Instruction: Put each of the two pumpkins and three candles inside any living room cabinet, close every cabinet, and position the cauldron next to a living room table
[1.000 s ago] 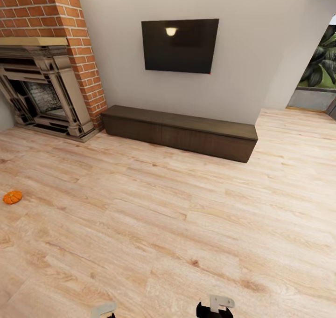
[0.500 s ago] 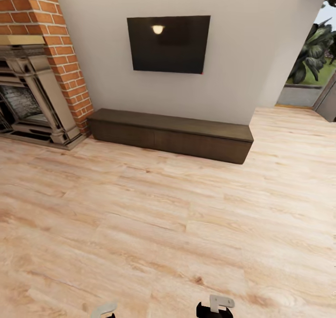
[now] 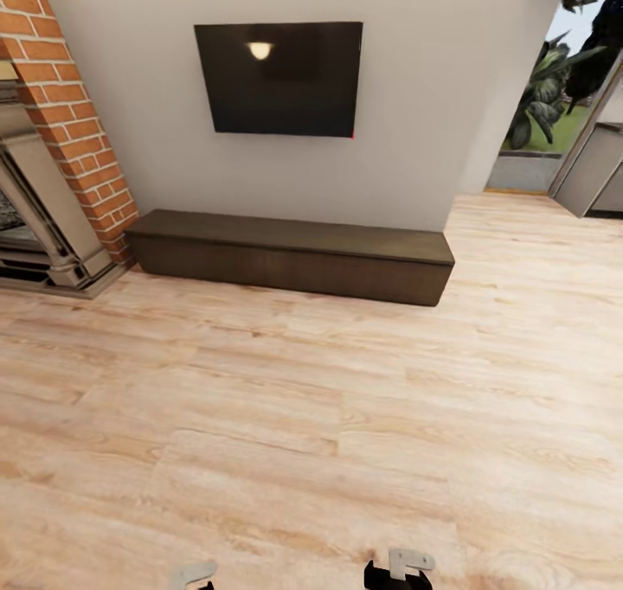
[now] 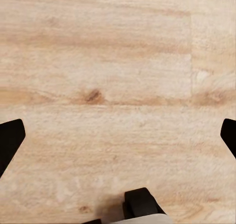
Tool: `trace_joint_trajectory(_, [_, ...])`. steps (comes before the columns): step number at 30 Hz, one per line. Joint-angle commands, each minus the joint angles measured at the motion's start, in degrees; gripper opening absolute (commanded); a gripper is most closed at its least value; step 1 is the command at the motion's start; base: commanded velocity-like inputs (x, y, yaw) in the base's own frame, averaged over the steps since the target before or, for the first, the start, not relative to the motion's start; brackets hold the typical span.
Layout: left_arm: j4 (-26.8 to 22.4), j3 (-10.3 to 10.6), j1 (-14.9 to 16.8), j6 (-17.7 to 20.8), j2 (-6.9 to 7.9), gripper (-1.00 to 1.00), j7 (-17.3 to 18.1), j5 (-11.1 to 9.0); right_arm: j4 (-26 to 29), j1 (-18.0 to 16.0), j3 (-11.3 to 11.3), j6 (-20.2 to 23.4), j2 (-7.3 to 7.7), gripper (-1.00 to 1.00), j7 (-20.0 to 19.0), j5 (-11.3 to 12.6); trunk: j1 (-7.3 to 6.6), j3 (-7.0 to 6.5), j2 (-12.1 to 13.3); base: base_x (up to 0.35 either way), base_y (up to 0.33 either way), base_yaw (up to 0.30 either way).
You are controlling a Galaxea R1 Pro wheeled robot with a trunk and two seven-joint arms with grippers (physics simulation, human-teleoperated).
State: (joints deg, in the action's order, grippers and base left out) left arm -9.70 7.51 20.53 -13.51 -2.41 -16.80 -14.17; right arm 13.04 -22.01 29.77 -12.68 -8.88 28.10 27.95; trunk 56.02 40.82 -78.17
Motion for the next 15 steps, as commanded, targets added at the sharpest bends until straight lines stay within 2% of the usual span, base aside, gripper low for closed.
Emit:
trace_joint_trajectory(1, [0.04,0.49,0.03,-0.20,0.01,1.00,-0.25,-0.51,-0.03,-0.05,0.46,-0.33,0.01,1.00,0.22,0.61,0.03,0.05,-0.02,0.342,0.114,-0.009])
trace_joint_trajectory(5, [0.04,0.51,0.03,-0.20,0.03,1.00,-0.25,-0.51,-0.03,-0.05,0.46,-0.33,0.01,1.00,0.20,0.61,0.03,0.07,-0.02,0.342,0.113,-0.103])
trace_joint_trajectory(11, [0.04,0.49,0.03,-0.20,0.04,1.00,-0.25,-0.51,-0.03,-0.05,0.46,-0.33,0.01,1.00,0.20,0.61,0.03,0.20,-0.02,0.342,0.115,-0.244])
trace_joint_trajectory(15, [0.04,0.49,0.03,-0.20,0.04,1.00,-0.25,-0.51,-0.03,-0.05,0.46,-0.33,0.01,1.00,0.20,0.61,0.03,0.24,-0.02,0.317,0.181,-0.091])
